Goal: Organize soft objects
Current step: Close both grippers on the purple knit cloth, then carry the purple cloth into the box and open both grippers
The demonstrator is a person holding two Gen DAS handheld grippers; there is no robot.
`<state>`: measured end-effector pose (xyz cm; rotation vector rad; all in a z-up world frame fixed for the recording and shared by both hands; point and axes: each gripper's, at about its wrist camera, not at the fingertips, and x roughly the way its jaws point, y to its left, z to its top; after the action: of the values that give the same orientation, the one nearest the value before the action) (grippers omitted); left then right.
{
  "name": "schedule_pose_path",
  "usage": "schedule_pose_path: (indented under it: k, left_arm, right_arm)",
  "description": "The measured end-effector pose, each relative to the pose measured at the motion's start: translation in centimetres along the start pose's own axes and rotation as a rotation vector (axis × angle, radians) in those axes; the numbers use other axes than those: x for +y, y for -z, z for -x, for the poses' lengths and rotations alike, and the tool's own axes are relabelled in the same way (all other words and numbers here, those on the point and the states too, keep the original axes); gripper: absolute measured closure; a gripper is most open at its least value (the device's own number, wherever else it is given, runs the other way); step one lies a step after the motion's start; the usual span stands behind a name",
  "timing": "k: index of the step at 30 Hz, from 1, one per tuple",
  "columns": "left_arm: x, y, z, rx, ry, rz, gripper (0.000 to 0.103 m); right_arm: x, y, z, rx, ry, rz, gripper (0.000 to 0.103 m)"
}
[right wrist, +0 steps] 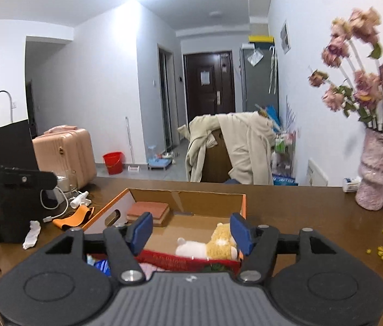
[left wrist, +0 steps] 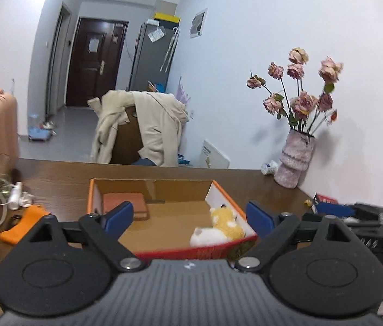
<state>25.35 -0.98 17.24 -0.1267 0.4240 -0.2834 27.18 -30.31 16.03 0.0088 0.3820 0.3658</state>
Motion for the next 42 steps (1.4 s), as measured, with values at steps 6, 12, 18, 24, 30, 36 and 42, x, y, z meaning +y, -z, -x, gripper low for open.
schedule_pose_path:
  k: [6, 12, 18, 24, 30, 36, 42]
  left_arm:
    - [-1.9, 7.2, 6.9, -0.116, -0.066, -0.082, 0.006]
    - [-1.8, 14.0, 10.3, -0.076, -0.050, 0.015, 0.004]
    - [-1.5, 14.6, 8.6, -0.033, -0.069, -0.002, 0.004]
    - [-2.2, 13.6, 3.5, 0.040, -0.018, -0.005, 0.004]
    - [-3.3, 10.5, -5.4, 0.125, 0.057, 0.007, 0.026]
    - [-4.6, 9.8, -13.4, 0.234, 0.053, -0.018, 0.051]
    - [-4.4, 10.9, -16.5, 0.316, 0.085, 0.026, 0.091]
  right_arm:
    - [1.4, 5.5, 6.5, -0.054, 0.004, -0.012, 0.030]
    - [3.7, 11.5, 10.5, -0.023, -0.047, -0.003, 0.023]
    - [3.8, 12.8, 9.6, 0.018, -0.027, -0.003, 0.023]
    - [0.8, 13.8, 6.4, 0.066, -0.027, -0.140, 0.024]
    - [-2.6, 14.7, 1.4, 0.099, -0.020, -0.279, 0.029]
    - [-4.9, 14.1, -4.6, 0.158, 0.018, -0.272, 0.039]
    - [-5.5, 14.0, -8.5, 0.252, 0.089, -0.169, 0.060]
